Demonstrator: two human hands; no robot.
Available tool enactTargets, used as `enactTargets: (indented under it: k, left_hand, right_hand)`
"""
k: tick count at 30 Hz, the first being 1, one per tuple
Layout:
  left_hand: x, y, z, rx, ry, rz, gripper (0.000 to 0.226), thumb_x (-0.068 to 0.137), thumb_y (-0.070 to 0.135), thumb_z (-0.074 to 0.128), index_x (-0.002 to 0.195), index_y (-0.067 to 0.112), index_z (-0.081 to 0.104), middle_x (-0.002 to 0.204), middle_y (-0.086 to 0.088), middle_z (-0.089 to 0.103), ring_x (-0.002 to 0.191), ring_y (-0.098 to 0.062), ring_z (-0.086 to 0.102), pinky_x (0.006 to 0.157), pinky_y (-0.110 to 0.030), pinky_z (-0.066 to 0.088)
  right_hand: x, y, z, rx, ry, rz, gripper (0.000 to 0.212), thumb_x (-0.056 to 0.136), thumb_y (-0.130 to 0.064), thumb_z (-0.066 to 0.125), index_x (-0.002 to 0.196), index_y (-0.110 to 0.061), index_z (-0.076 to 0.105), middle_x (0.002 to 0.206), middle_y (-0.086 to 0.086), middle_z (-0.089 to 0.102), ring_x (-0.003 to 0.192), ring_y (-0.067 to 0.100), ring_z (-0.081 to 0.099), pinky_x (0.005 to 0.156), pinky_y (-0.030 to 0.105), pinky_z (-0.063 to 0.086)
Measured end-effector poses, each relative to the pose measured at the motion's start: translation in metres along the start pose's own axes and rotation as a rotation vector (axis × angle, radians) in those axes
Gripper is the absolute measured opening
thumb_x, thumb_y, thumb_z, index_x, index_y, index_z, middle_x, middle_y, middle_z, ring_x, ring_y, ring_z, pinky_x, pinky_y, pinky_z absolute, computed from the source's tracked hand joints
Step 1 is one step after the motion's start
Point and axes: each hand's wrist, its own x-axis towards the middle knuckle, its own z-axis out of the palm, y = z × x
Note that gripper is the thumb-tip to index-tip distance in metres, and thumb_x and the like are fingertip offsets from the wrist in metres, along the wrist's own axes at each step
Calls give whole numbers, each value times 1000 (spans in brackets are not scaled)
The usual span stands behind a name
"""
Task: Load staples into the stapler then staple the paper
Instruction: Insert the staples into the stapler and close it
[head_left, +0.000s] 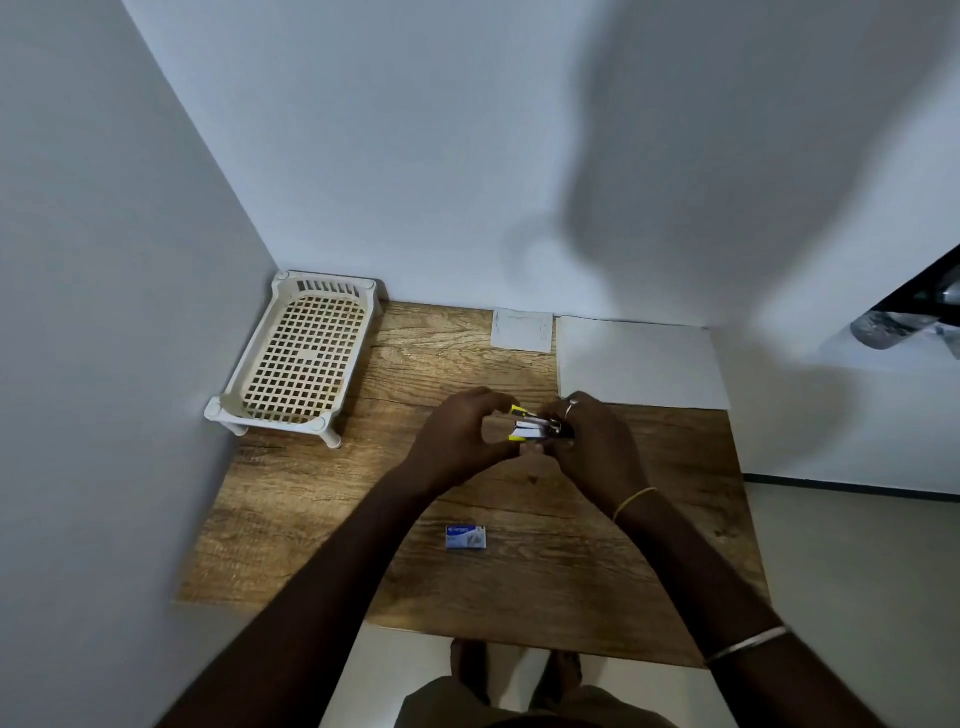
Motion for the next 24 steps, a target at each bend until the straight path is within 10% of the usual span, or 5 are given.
enactTargets:
  k: [24]
  left_hand:
    - [-20, -38, 60, 376, -206, -154, 65, 72, 67, 74, 128, 36, 64, 129, 2, 53, 118, -22, 48, 90, -39, 40]
  right_hand:
    - [-23, 28, 67, -61, -242, 92, 37, 82, -42, 71, 117, -31, 70, 109, -3, 65, 107, 22, 60, 86, 37, 44]
